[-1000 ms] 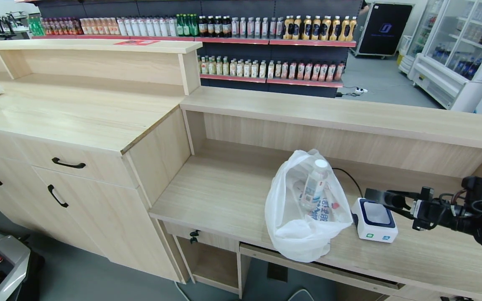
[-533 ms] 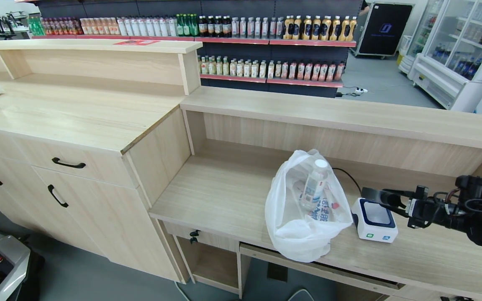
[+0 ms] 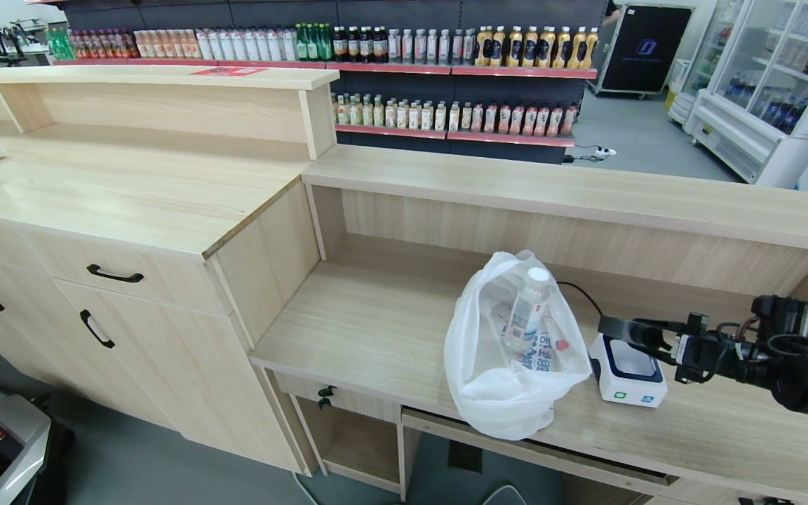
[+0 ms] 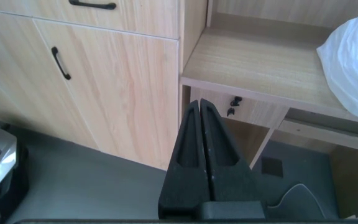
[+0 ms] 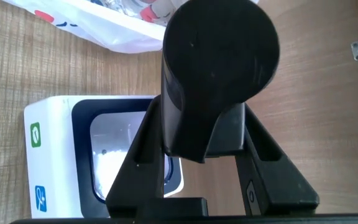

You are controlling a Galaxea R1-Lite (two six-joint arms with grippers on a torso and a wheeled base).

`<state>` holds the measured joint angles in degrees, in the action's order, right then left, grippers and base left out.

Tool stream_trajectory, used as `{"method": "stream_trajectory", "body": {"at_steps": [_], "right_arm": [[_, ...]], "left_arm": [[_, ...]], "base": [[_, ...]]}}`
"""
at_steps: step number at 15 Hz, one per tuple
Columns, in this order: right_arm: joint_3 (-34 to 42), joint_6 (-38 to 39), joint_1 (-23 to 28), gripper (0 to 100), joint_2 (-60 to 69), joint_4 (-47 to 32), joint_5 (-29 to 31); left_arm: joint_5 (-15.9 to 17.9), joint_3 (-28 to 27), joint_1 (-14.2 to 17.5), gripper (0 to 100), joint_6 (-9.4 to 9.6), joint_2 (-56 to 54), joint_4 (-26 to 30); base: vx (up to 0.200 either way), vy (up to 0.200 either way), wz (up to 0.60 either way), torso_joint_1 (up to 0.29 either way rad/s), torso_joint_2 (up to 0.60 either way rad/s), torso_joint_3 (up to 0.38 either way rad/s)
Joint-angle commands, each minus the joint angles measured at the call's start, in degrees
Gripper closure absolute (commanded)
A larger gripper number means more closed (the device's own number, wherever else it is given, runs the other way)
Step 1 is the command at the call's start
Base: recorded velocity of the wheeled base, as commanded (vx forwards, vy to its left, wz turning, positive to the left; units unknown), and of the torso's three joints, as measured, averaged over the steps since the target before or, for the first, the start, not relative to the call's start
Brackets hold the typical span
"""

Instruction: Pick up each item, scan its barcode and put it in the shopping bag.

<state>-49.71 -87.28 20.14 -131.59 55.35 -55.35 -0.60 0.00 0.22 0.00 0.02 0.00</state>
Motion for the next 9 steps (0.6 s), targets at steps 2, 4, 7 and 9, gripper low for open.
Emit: {"method": "stream_trajectory", "body": {"at_steps": [2, 4, 7, 9], "right_arm": [[0.2, -0.1, 0.1, 100, 0.0, 0.0, 0.0], [0.1, -0.1, 0.1, 100, -0.1, 0.0, 0.0], [0.0, -0.1, 0.1, 100, -0.3, 0.0, 0.0], [-0.2, -0.1, 0.1, 100, -0.4, 0.0, 0.0]], "left_arm": [[0.0, 0.0, 0.0, 100, 0.00, 0.0, 0.0], [0.0, 0.0, 0.0, 100, 0.00, 0.0, 0.0], [0.0, 0.0, 0.0, 100, 0.00, 0.0, 0.0], [0.0, 0.0, 0.0, 100, 0.00, 0.0, 0.0]], "base": [[0.000, 0.000, 0.00, 0.000, 0.00, 0.000], [0.000, 0.000, 0.00, 0.000, 0.00, 0.000], [0.000, 0.000, 0.00, 0.000, 0.00, 0.000], [0.000, 0.000, 0.00, 0.000, 0.00, 0.000]]}}
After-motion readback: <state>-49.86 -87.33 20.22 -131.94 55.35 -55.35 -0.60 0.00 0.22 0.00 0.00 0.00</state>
